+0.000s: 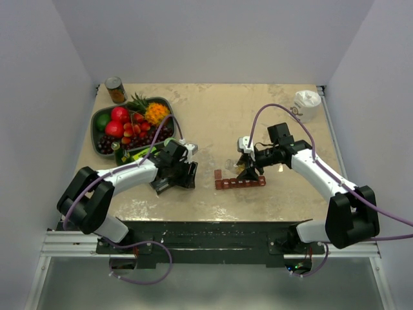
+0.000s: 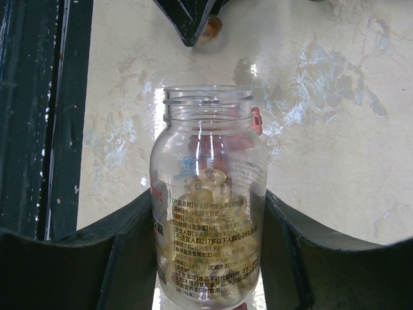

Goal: Sort the pills into containers

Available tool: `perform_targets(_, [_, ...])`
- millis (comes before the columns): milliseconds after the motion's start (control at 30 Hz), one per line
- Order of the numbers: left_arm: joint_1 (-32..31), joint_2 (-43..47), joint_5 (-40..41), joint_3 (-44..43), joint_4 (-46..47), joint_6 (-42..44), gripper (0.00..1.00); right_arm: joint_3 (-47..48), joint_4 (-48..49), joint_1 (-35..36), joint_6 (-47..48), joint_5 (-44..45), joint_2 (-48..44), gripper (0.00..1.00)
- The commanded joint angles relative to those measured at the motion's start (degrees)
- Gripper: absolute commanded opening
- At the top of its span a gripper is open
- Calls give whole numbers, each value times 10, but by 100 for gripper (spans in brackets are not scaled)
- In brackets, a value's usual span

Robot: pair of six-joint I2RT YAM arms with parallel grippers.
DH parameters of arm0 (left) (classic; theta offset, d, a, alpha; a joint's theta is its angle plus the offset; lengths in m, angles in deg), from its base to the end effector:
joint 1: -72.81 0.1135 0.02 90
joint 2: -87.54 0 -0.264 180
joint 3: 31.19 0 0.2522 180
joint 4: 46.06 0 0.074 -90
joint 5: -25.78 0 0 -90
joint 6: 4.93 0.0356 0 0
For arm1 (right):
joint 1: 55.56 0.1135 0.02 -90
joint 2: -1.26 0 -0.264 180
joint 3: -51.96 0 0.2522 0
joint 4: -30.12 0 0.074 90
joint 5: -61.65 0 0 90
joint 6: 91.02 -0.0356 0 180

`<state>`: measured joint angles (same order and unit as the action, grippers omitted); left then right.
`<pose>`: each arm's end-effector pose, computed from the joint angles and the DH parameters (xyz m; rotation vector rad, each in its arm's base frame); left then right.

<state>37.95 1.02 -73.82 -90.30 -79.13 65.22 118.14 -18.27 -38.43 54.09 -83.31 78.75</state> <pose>0.2277 -0.1658 0.1660 0.4135 2.6796 -0.5303 0.2377 0.1038 0.2402 -1.5493 1.5968 0.8894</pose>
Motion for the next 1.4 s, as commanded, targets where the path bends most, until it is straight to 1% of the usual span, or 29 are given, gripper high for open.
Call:
perform_targets(0, [7,-4,34,-11,-13,19,62,21,9,-3,-2,-15,-17,0])
perform_targets(133, [6,6,26,-13,-13,16,67,21,9,-5,-2,-16,-17,0])
perform_targets(367, [6,47,8,-29,-18,21,69,23,8,-11,-7,-26,-18,0])
perform_targets(633, [6,108,9,-41,-7,53,72,26,14,-27,-26,-45,-23,0])
perform_targets(867, [7,173,46,-43,9,78,74,36,21,-40,-57,-59,-36,0])
perform_targets(967, [7,206,68,-41,23,89,76,46,32,-41,-84,-45,-45,0])
perform_targets(1067, [7,235,83,-38,37,97,85,59,37,-42,-112,-36,-52,0])
perform_targets(1100, [7,240,85,-36,42,97,91,72,33,-42,-115,-30,-54,0])
perform_targets(1167, [7,250,92,-33,45,101,98,88,11,-44,-113,-22,-52,0])
perform_targets(1200, [7,252,92,-32,45,104,99,108,0,-43,-108,-16,-48,0])
perform_targets(1300, [7,254,90,-27,48,112,99,142,-38,-43,-112,-10,-42,0])
perform_targets(1367, [7,259,86,-23,52,119,99,152,-36,-44,-122,-8,-45,0])
